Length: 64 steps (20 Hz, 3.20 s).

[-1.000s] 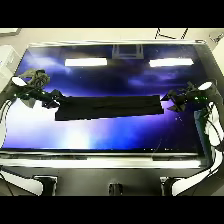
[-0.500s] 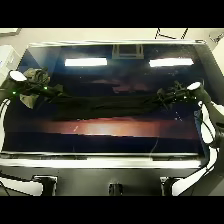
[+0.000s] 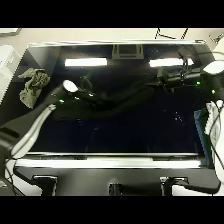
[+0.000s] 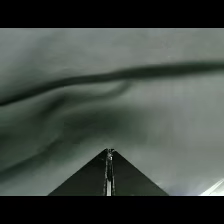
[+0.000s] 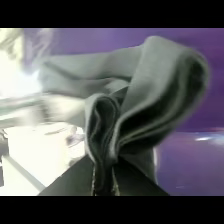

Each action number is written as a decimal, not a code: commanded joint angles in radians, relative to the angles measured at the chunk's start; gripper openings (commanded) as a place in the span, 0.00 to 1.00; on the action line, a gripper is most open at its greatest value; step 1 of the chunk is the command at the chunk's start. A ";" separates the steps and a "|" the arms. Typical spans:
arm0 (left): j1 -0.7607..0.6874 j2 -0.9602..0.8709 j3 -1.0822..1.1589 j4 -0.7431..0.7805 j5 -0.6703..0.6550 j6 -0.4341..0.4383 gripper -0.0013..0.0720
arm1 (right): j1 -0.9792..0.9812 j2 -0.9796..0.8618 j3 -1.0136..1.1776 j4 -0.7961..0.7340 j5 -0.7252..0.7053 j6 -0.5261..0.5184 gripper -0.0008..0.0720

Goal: Fold the clothes and pants, and hang the long-sleeved shirts on hangers.

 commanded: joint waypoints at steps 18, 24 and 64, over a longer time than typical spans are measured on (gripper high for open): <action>0.353 0.294 0.009 0.295 -0.024 -0.093 0.05 | 0.502 -0.205 0.001 0.273 -0.471 0.025 0.06; 0.508 0.537 0.009 0.328 -0.063 -0.030 0.05 | 0.620 -0.452 0.000 0.655 -0.558 -0.102 0.99; 0.484 0.560 0.007 0.318 -0.149 0.049 0.06 | -0.719 0.000 0.306 -0.145 0.068 0.211 0.06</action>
